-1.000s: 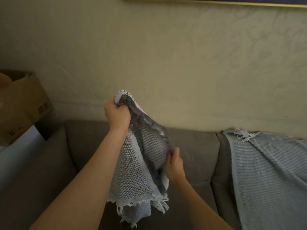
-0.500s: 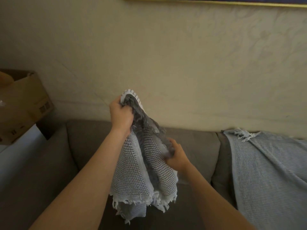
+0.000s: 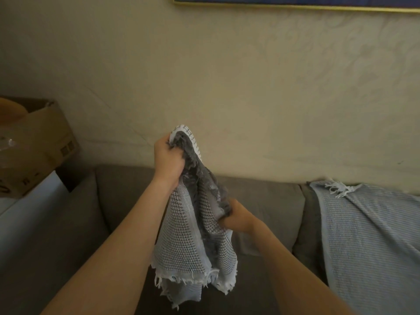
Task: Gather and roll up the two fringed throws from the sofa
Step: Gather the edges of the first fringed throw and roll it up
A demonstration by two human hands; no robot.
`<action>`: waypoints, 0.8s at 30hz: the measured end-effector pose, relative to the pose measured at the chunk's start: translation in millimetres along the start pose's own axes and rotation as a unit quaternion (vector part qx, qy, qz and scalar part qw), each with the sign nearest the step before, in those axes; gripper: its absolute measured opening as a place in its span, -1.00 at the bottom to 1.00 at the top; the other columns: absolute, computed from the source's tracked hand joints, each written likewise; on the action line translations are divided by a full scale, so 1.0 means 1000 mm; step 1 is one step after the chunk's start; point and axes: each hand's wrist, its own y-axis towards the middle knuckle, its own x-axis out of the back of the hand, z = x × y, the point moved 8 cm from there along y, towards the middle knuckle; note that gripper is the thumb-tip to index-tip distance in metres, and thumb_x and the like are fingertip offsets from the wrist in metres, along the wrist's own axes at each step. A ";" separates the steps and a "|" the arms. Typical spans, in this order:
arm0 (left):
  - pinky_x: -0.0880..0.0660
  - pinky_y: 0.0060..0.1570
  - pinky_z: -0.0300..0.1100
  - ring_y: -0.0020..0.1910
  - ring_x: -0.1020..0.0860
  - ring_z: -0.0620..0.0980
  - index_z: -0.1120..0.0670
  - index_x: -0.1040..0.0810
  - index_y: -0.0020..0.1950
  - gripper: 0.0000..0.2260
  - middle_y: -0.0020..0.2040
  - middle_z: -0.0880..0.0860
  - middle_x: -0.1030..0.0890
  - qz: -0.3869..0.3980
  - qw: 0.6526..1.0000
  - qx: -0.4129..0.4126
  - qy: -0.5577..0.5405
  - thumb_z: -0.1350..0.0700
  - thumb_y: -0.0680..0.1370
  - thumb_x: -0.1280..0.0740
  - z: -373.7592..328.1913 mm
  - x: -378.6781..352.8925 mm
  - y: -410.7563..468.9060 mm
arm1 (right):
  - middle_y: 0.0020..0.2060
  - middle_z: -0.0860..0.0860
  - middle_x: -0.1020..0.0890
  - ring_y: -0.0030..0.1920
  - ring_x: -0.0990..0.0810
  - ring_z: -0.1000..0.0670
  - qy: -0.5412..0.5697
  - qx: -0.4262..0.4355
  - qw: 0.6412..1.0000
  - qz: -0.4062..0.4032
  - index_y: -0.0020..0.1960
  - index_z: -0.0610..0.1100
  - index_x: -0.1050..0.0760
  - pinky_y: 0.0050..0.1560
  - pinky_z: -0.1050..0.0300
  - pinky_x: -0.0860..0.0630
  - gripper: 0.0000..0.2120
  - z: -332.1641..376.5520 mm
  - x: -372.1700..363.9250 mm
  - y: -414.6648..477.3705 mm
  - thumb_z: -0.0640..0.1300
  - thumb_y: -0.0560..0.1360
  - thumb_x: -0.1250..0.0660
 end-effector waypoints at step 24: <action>-0.50 -0.20 -0.03 -0.28 -0.50 -0.06 0.03 -0.61 -0.19 -0.81 -0.23 -0.01 -0.62 -0.208 0.976 0.012 0.059 0.23 0.53 -0.26 0.020 0.037 0.015 | -0.39 0.04 -0.45 -0.46 -0.35 0.09 -0.041 0.072 0.941 -0.327 -0.09 -0.05 -0.38 -0.41 0.11 -0.28 -0.82 -0.001 0.056 -0.051 -0.09 0.69 -0.24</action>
